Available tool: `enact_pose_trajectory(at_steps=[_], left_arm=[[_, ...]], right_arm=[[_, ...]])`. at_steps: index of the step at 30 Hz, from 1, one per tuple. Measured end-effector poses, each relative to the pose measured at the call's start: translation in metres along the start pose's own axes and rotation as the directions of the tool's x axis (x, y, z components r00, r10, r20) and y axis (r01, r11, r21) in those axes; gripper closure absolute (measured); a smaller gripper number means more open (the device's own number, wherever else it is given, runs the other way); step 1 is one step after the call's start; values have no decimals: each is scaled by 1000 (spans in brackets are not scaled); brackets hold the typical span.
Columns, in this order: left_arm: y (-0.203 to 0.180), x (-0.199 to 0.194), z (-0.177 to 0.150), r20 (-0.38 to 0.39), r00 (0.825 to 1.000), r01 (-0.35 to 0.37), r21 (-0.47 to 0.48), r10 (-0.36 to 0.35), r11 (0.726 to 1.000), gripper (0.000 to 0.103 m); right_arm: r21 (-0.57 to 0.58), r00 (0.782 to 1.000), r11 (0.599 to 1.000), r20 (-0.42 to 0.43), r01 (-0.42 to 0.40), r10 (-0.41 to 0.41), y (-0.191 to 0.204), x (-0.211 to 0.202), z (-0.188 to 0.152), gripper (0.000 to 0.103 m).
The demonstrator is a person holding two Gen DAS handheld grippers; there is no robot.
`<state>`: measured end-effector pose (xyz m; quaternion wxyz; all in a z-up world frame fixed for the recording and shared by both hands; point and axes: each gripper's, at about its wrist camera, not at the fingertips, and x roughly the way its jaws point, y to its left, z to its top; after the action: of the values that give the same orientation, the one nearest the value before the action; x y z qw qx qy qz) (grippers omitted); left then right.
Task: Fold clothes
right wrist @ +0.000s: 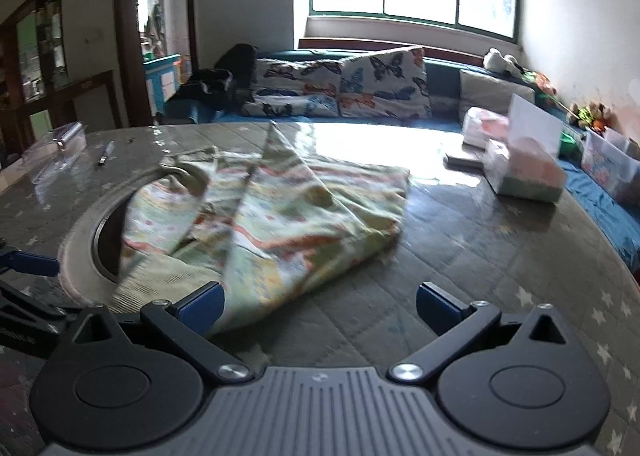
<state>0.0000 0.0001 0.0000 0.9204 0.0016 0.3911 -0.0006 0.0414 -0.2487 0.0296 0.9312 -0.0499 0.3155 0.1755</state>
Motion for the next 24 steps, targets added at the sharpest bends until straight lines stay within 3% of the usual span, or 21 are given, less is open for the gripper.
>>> enact_pose_trajectory(at_steps=[6,8,12,17,24], left_arm=[[1,0,0,-8,1000,10,-13,-10,1000,0],[1,0,0,-11,1000,14,-18,-14,1000,0],[0,3,-1,-16,1000,13,-22,-14,1000,0],[-3,6,-1,-21,1000,19,-18,-19,1000,0],[-10,7,-2,-35,999,15,-6,-16,1000,0]], right_arm=[[-37,998,999,-65,-29,26,12,21,-6,0],[-82,993,996,-114,-21,11,40,24,-10,0],[-117,975,993,-223,-17,-10,51,42,-28,0],[-75,975,997,-223,-28,11,41,33,-18,0],[-96,985,992,-160,-86,70,26,17,-23,0]])
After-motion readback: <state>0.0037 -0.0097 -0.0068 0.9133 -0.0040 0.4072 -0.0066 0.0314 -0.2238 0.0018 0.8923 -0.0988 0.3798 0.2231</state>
